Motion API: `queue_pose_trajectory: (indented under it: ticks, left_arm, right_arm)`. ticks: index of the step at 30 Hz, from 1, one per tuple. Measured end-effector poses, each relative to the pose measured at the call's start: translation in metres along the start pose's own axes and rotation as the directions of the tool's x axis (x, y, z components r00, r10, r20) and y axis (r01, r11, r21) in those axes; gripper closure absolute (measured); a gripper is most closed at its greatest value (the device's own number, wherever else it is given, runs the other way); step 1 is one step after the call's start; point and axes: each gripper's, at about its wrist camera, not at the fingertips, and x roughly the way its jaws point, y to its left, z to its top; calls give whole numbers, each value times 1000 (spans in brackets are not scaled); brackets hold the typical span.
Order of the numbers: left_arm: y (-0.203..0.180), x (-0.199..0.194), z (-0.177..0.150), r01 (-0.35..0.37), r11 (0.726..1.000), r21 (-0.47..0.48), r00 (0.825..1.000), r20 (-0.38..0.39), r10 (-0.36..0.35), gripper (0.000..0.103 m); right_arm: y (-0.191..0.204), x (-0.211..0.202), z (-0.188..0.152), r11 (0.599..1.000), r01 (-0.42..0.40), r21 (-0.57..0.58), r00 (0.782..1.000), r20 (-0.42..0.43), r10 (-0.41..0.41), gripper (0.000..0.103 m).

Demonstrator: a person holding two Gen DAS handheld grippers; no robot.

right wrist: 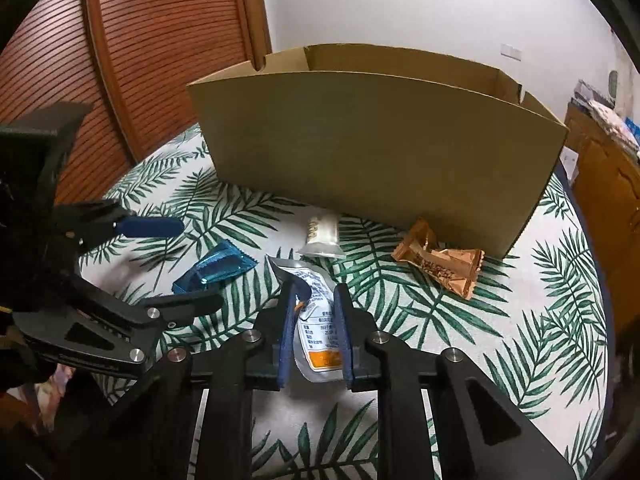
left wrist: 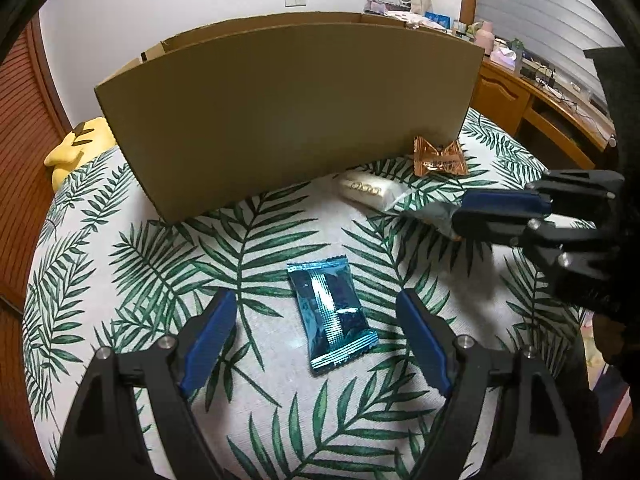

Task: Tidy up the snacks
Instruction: 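Grasp the teal wrapper with the left gripper while the right gripper grasps the white orange-striped pouch, then carry both packs over the box and release them inside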

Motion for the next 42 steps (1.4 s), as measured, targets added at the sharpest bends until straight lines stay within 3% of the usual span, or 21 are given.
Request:
queue_pose_trajectory:
  ticks: [6,13,15,20,27,28,30,42]
  left_arm:
    - [-1,4,-2,5,1000,-3,1000,-11,-5,27]
    - [-1,7,-3,11,1000,-7,1000,-18,-11,30]
    - [0,6,-4,17,1000,-13,1000,-17,-18,41]
    - [-2,5,-8,33,999,-16,999,-21,-33,58]
    - [-2,4,-8,26,999,-19,999,-24,-26,57]
    - [-2,4,-7,26,999,-22,999,-21,-26,59]
    - [0,3,-8,8,1000,-25,1000,-14,-8,75]
    - [5,-35,3,46,998,-35,993,109,-42,80]
  right_arm:
    - [-8,-14,3,999,17,34,999,46,-18,98]
    - [-16,-21,6,999,4,47,999,46,-6,98]
    - [-17,-24,6,998,-6,60,998,57,2,98]
    - [-20,-35,9,998,-7,65,997,82,1,98]
    - [-17,-40,12,999,9,52,996,86,-13,98]
    - [-17,-40,11,999,7,53,996,86,-12,98]
    - [-17,-41,11,998,5,57,996,86,-10,98]
    - [-25,-48,20,997,-11,74,995,104,3,98]
